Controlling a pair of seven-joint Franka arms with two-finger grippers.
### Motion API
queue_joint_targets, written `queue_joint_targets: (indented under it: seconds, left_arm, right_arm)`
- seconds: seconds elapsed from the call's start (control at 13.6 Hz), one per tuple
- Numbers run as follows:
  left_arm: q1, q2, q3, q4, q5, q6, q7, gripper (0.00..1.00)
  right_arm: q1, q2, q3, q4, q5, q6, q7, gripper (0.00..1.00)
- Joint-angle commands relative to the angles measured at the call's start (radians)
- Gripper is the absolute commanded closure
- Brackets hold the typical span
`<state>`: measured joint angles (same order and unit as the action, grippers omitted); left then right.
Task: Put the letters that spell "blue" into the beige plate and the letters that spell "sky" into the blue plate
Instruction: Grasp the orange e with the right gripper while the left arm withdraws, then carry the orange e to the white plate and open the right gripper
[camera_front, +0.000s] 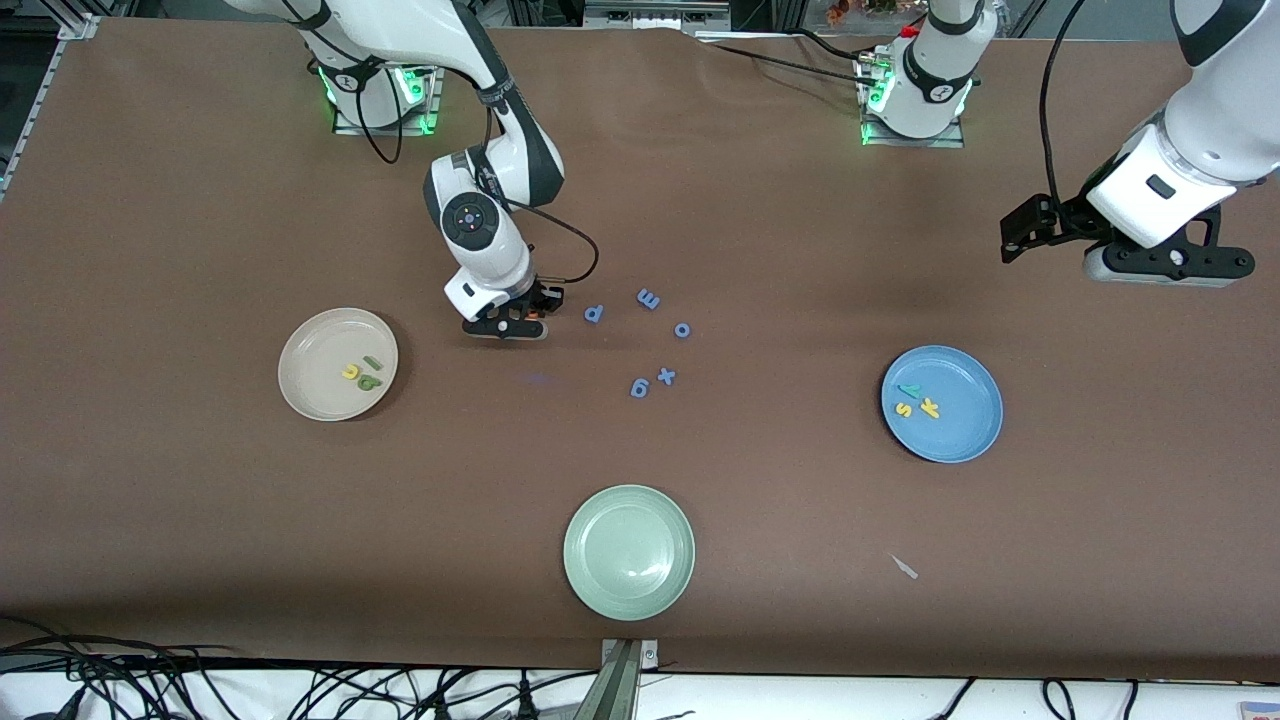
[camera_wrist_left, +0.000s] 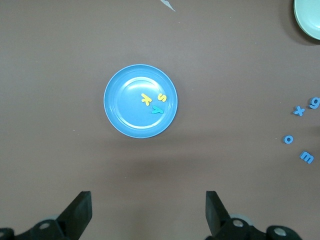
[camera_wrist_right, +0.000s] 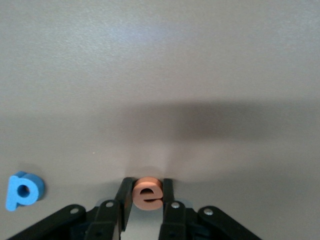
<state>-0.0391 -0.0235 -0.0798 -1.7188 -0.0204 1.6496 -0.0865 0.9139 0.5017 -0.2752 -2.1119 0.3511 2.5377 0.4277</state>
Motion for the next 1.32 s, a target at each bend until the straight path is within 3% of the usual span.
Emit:
queue_joint_targets:
  seconds: [0.0, 0.22, 0.66, 1.1, 1.18, 1.25]
  left_arm:
    - [-0.004, -0.013, 0.0, 0.004, 0.03, -0.013, 0.011, 0.0]
    - [-0.002, -0.013, 0.0, 0.004, 0.028, -0.021, 0.011, 0.0]
    - [0.008, -0.01, 0.002, 0.008, 0.03, -0.021, 0.011, 0.0]
    - [0.01, -0.007, 0.006, 0.011, 0.028, -0.021, -0.001, 0.0]
    - [0.01, -0.007, 0.005, 0.014, 0.028, -0.021, 0.013, 0.0]
    - [0.01, -0.009, 0.005, 0.013, 0.027, -0.024, 0.013, 0.0]
  right_arm:
    - [-0.009, 0.006, 0.004, 0.081, 0.022, -0.107, -0.009, 0.85]
    - [-0.009, -0.023, -0.082, 0.131, 0.022, -0.236, -0.058, 0.85]
    - [-0.036, -0.038, -0.337, 0.219, 0.022, -0.462, -0.338, 0.85]
    - [-0.239, 0.044, -0.345, 0.274, 0.009, -0.482, -0.536, 0.83]
    - [-0.248, 0.061, -0.345, 0.279, 0.009, -0.482, -0.535, 0.81]
    - [-0.248, 0.075, -0.345, 0.279, 0.014, -0.482, -0.532, 0.73]
